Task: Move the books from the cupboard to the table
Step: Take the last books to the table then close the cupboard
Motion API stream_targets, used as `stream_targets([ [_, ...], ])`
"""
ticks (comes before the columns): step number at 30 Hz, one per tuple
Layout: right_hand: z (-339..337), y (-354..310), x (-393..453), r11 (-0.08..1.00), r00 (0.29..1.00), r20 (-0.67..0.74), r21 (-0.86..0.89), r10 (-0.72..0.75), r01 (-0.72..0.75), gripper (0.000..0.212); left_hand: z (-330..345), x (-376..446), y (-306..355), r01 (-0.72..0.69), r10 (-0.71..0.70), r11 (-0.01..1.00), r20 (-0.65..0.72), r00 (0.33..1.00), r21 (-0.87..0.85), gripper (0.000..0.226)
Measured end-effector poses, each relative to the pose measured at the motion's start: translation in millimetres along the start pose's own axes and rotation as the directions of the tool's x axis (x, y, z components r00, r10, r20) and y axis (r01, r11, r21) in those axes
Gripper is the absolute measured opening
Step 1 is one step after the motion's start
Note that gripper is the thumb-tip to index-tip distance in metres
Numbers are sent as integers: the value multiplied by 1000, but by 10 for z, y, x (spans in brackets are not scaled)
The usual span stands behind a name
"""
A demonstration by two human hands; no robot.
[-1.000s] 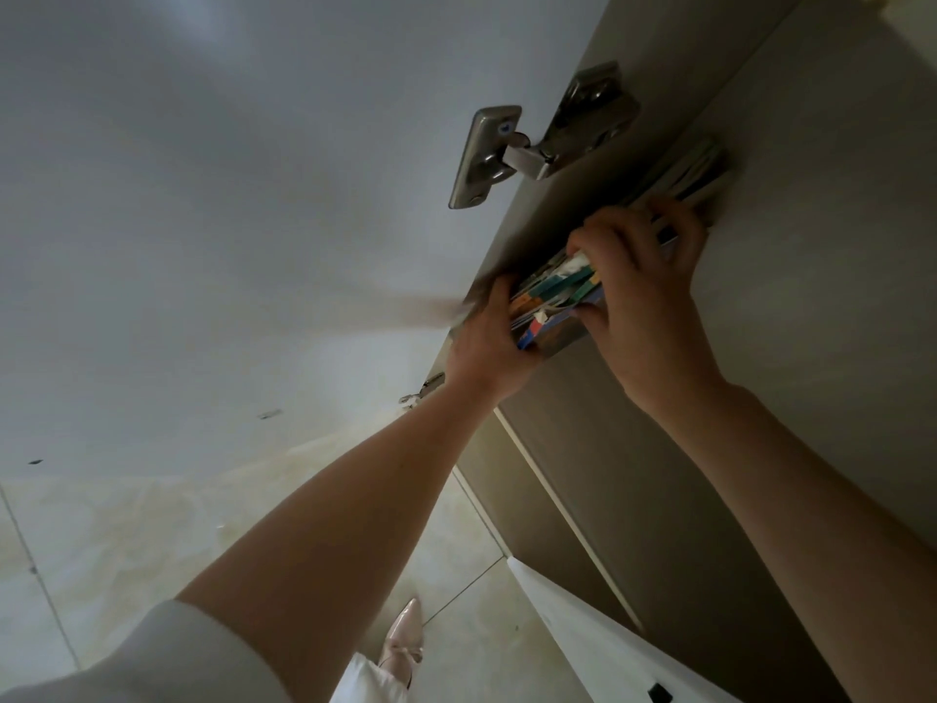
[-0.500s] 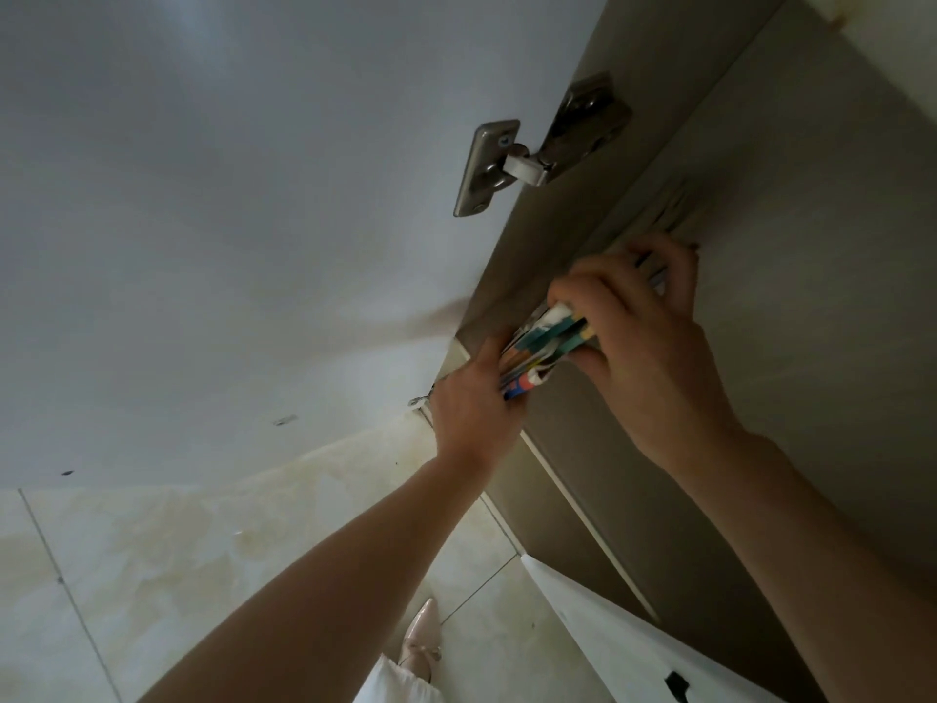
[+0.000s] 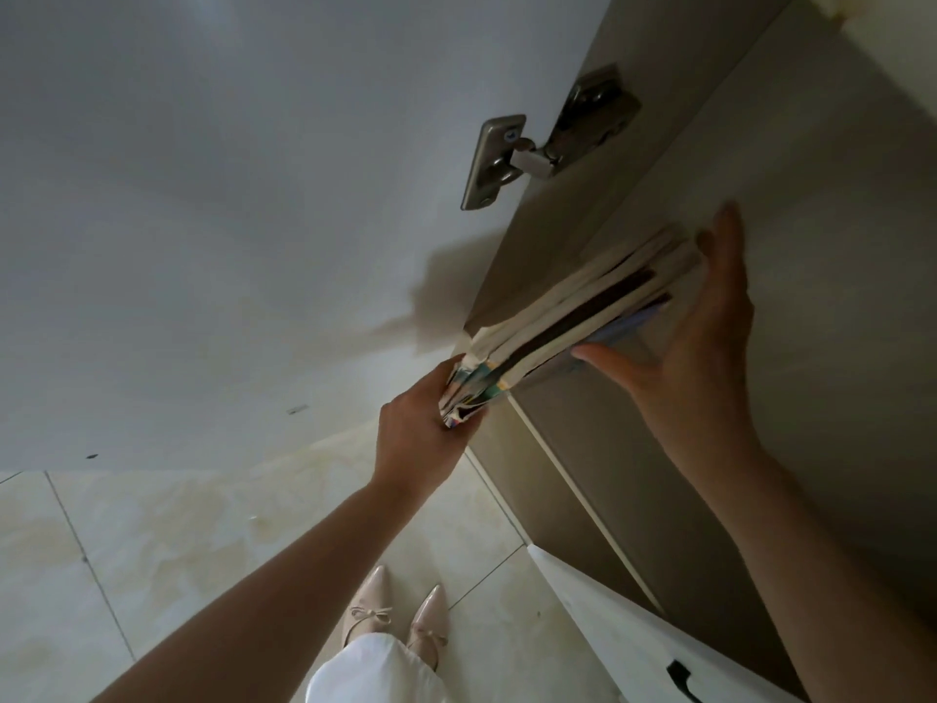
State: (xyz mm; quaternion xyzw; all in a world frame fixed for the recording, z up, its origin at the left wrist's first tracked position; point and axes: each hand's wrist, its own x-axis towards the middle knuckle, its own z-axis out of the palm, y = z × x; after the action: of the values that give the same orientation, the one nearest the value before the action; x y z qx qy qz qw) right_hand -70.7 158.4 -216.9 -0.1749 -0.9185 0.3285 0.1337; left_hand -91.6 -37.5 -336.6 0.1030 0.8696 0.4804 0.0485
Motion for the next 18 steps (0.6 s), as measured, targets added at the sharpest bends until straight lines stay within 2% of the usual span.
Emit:
stream_targets([
  [2,8,134,91,958,981,72,216,178,-190,134,-29,16,-49,32,-31,997,21,999,-67,44],
  [4,59,300,158,896,950,228,342,215,-285,131,-49,31,-116,61,-48,980,75,996,-190,47],
  [7,169,492,201,901,915,391,354,100,-250,126,-95,52,-267,137,-74,934,196,978,-330,55],
  [10,281,613,242,923,876,480,314,50,-224,106,-155,47,-377,148,-63,914,229,971,-377,53],
  [13,423,665,256,945,864,503,286,-6,-160,103,-180,29,-454,137,-62,911,199,978,-388,53],
  [15,501,681,257,953,878,478,279,-30,-120,91,-181,23,-490,128,-53,906,193,980,-403,44],
  [18,518,668,259,946,858,513,283,-12,-156,72,-176,17,-496,41,29,930,185,982,-364,41],
])
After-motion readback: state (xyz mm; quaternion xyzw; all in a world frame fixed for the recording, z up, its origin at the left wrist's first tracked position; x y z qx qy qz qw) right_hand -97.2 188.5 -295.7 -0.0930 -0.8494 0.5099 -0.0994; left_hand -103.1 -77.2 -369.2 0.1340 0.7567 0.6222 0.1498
